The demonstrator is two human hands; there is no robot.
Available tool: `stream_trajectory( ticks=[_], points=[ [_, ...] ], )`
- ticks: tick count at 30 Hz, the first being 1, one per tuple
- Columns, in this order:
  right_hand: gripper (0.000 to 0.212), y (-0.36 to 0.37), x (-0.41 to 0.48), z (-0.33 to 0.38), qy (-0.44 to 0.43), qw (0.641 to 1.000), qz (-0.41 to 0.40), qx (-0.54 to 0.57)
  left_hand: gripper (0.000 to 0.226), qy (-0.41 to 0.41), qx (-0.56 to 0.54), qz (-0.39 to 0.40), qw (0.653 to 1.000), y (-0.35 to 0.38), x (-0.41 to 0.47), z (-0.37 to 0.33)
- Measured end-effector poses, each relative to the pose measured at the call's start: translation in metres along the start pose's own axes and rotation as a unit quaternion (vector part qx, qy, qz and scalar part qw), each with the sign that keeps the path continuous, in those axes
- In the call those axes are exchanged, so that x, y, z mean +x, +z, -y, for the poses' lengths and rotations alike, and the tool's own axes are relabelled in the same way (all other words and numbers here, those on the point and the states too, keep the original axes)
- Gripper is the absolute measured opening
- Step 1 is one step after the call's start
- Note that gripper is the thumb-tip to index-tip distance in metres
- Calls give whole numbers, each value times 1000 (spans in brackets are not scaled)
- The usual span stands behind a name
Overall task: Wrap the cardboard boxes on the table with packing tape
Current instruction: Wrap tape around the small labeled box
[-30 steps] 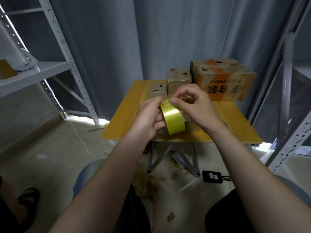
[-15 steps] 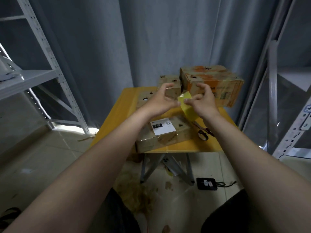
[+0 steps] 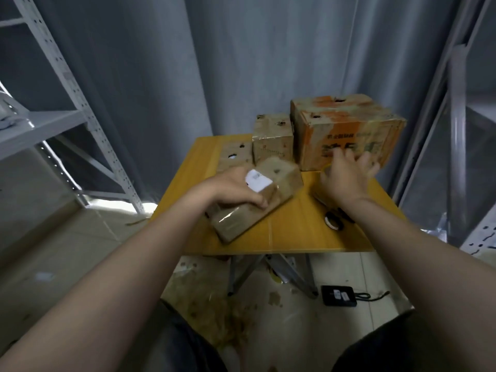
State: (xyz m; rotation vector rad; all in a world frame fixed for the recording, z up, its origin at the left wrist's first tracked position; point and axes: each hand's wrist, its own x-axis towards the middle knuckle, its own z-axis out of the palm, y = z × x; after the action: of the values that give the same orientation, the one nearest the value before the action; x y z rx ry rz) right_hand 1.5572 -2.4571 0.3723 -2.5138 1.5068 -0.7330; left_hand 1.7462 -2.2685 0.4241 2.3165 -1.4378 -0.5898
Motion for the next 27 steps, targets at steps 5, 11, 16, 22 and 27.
stream_trajectory(
  ticks=[5,11,16,22,27],
  points=[
    [22,-21,-8,64,-45,949,-64,304,85,-39,-238,-248,938,-4,1,-3],
    [55,-22,-30,130,-13,876,80,475,99,-108,-261,-388,878,11,16,-28],
    [58,-3,-38,135,-47,920,11,388,93,-146,-290,-372,870,16,28,-37],
    [47,10,-23,116,-68,930,-2,361,80,-110,-322,-374,863,32,43,-33],
    [33,20,-7,116,-71,925,-11,373,80,-95,-361,-386,844,36,54,-27]
  ],
)
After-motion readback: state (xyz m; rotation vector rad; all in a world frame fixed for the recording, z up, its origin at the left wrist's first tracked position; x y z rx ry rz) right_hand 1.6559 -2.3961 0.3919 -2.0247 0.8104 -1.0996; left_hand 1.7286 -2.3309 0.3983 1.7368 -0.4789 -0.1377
